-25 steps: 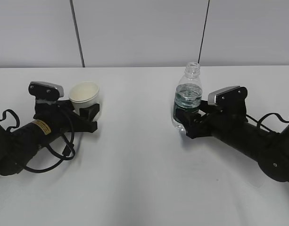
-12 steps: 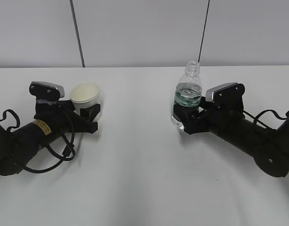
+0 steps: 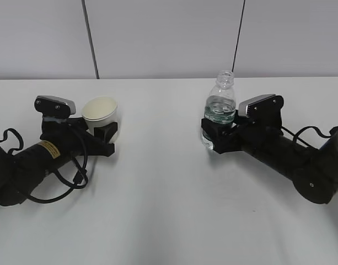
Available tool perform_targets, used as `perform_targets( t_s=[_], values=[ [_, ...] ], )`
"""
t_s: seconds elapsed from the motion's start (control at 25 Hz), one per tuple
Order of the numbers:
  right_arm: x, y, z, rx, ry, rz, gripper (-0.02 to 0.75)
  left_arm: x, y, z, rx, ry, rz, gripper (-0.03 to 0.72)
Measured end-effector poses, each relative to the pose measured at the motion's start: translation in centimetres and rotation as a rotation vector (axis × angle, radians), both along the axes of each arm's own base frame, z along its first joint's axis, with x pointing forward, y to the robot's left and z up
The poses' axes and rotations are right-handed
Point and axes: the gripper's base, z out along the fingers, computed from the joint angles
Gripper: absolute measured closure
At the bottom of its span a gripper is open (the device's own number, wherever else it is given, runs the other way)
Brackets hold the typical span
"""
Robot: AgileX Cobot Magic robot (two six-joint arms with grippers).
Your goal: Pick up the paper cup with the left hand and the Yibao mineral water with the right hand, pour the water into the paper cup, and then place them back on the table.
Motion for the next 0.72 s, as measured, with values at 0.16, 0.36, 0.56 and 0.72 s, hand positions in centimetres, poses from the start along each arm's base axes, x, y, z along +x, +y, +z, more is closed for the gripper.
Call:
perform_targets(
  t_s=[0.16, 0.36, 0.56, 0.72],
  values=[
    [0.0, 0.01, 0.01, 0.001, -0.001, 0.001, 0.186, 0.0, 0.0, 0.0, 0.0, 0.0, 0.0, 0.267],
    [0.02, 0.02, -0.02, -0.001, -0.003, 0.003, 0.23, -0.01, -0.01, 0.0, 0.0, 0.0, -0.001, 0.267],
    [0.02, 0.02, 0.0, 0.0, -0.004, 0.003, 0.237, -0.04, -0.07, 0.0, 0.002, -0.001, -0.009, 0.277],
    [0.03, -0.02, -0.28, 0.01, -0.011, -0.004, 0.237, -0.19, -0.35, -0.01, 0.01, -0.004, -0.048, 0.288]
  ],
)
